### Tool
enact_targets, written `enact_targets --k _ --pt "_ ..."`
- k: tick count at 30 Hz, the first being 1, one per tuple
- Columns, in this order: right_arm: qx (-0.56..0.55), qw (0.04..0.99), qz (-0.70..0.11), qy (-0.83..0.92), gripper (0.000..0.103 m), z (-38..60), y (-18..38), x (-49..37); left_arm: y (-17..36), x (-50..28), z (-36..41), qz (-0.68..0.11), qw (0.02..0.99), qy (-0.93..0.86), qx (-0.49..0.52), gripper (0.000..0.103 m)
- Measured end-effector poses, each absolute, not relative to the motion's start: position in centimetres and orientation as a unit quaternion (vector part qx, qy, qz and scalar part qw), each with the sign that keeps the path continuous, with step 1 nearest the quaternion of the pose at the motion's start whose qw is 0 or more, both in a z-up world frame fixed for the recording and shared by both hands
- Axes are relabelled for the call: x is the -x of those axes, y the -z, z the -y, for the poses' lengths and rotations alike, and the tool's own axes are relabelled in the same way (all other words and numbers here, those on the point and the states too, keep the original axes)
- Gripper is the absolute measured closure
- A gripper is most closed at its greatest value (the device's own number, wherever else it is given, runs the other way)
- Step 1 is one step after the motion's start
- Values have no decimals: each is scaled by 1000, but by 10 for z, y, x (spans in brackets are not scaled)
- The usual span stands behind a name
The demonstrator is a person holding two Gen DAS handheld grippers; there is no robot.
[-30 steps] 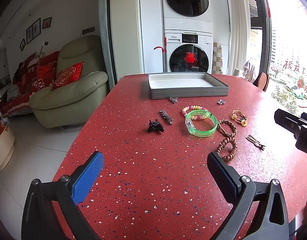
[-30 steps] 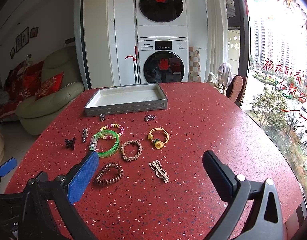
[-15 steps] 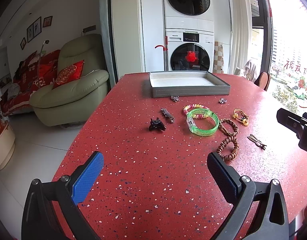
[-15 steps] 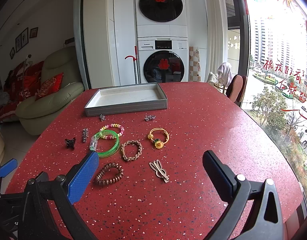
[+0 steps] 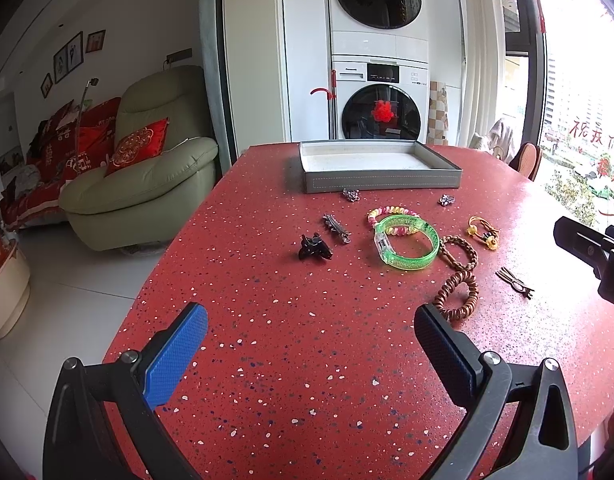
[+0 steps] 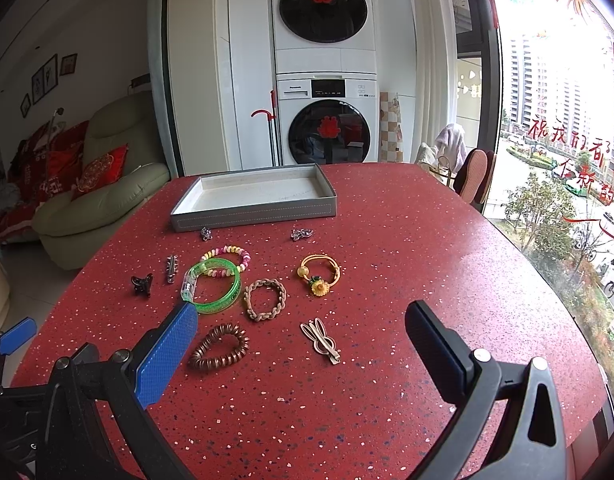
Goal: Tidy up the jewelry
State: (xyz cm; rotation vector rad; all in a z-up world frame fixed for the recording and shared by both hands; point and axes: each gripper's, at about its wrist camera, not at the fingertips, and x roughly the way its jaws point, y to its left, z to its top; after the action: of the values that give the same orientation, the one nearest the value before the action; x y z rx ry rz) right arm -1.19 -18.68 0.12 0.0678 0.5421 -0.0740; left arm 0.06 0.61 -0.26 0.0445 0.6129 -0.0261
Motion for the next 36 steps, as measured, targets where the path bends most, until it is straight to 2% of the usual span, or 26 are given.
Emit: enact_targets --k 36 --pt "-45 954 -294 29 0 192 7 1 11 -9 -2 -319 947 14 -25 0"
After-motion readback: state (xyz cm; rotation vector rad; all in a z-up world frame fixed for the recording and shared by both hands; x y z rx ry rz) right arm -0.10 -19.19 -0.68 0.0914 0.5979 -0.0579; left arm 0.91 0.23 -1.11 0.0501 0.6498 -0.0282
